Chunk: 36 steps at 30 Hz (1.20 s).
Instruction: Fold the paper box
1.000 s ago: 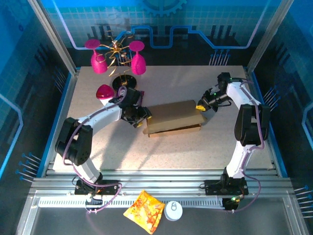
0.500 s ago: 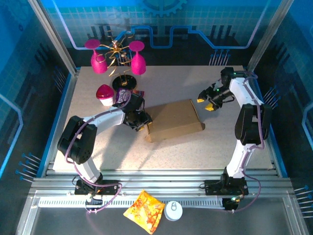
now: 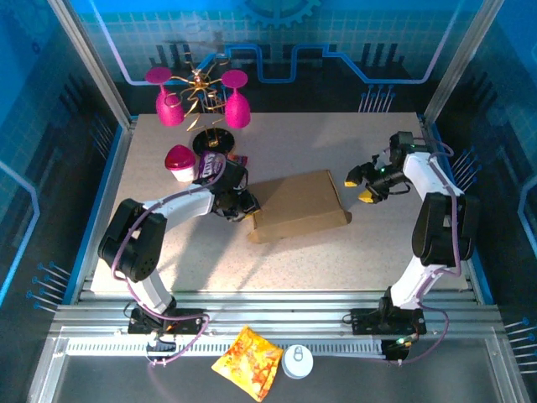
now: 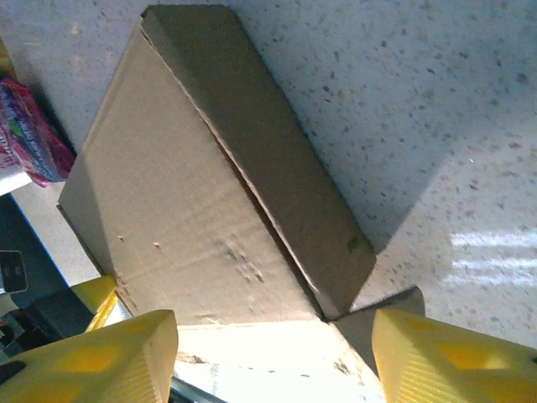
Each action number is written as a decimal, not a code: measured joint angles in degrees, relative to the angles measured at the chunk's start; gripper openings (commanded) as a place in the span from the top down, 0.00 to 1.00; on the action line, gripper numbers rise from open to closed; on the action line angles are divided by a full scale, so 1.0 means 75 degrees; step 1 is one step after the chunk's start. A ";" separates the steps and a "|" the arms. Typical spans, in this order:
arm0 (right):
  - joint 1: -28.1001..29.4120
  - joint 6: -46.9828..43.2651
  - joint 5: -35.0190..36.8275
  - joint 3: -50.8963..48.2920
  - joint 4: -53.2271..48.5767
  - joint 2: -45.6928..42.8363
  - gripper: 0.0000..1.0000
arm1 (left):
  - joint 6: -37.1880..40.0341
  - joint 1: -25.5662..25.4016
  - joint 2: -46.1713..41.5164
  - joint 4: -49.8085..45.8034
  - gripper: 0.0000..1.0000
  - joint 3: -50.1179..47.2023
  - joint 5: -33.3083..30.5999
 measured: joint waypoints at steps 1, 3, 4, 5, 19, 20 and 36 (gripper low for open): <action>-0.0006 -0.0052 -0.0064 0.0000 0.0125 0.0087 0.34 | 0.0012 0.0020 0.0003 0.0026 0.78 -0.0006 0.0047; -0.0017 -0.0154 -0.0146 0.0003 0.0294 0.0277 0.31 | 0.0058 0.0067 0.0003 0.0052 0.80 -0.0012 0.0134; -0.0032 -0.0219 -0.0166 0.0003 0.0361 0.0417 0.30 | 0.0090 0.0090 0.0003 0.0061 0.81 -0.0026 0.0181; -0.0050 -0.0274 -0.0192 0.0006 0.0411 0.0525 0.30 | 0.0146 0.0119 0.0003 0.0087 0.81 -0.0047 0.0239; -0.0154 -0.1341 -0.1463 0.0067 0.1402 0.1020 0.16 | 0.1276 0.1434 -0.0230 0.0950 0.94 -0.0903 0.1926; -0.0122 -0.1341 -0.1655 -0.0009 0.1568 0.1029 0.16 | 0.1378 0.1513 -0.0230 0.0997 0.95 -0.0941 0.2034; 0.1003 -0.1679 -0.3028 -0.0149 0.2151 0.2235 0.13 | 0.2439 0.2334 -0.0140 0.1119 0.96 -0.1198 0.3083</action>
